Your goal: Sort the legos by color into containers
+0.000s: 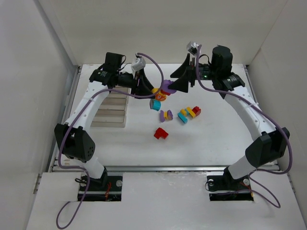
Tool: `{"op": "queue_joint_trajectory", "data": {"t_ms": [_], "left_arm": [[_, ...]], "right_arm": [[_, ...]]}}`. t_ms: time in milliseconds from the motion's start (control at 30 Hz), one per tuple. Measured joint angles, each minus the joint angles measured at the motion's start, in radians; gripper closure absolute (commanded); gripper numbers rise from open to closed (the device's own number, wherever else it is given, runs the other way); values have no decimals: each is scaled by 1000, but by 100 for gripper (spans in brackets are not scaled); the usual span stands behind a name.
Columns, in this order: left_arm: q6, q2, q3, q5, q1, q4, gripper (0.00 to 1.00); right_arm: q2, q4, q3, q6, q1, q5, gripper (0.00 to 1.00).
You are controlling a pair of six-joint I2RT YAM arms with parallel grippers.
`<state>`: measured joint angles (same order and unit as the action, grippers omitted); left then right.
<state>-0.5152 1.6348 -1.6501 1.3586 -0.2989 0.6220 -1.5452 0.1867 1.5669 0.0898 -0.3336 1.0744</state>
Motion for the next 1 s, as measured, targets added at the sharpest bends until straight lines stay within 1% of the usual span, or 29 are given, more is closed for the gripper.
{"op": "queue_joint_trajectory", "data": {"t_ms": [133, 200, 233, 300, 333, 467, 533, 567, 600, 633, 800, 1000], "left_arm": [[8, 0, 0, 0, 0, 0, 100], [15, 0, 0, -1, 0, -2, 100], [20, 0, 0, -1, 0, -4, 100], [31, 0, 0, -5, 1, -9, 100], [40, 0, 0, -6, 2, -13, 100], [81, 0, 0, -17, 7, -37, 100], [112, -1, 0, -30, 6, -55, 100], [138, -2, 0, -46, 6, -66, 100], [146, -2, 0, -52, 6, -69, 100], [163, -2, 1, -66, 6, -73, 100], [185, -3, 4, -172, 3, -66, 100], [127, -2, 74, -325, 1, -19, 100]], "right_arm": [[-16, 3, -13, -5, -10, 7, 18], [-19, 4, -18, -6, -15, 9, 25], [-19, 5, -20, -7, -16, 12, 32], [-19, 6, -20, -6, -20, 23, 40], [-19, 5, -20, -6, -21, 27, 48], [-19, 2, -20, -6, -21, 56, 69], [-19, 0, -20, -10, -20, 62, 75], [-19, 0, -20, -9, -19, 64, 91], [-20, 0, -20, -9, -19, 66, 97], [-24, -1, -20, -7, -19, 66, 100], [-60, -5, -19, 33, -2, 48, 100], [-71, 3, -18, 85, 18, -44, 100]]}}
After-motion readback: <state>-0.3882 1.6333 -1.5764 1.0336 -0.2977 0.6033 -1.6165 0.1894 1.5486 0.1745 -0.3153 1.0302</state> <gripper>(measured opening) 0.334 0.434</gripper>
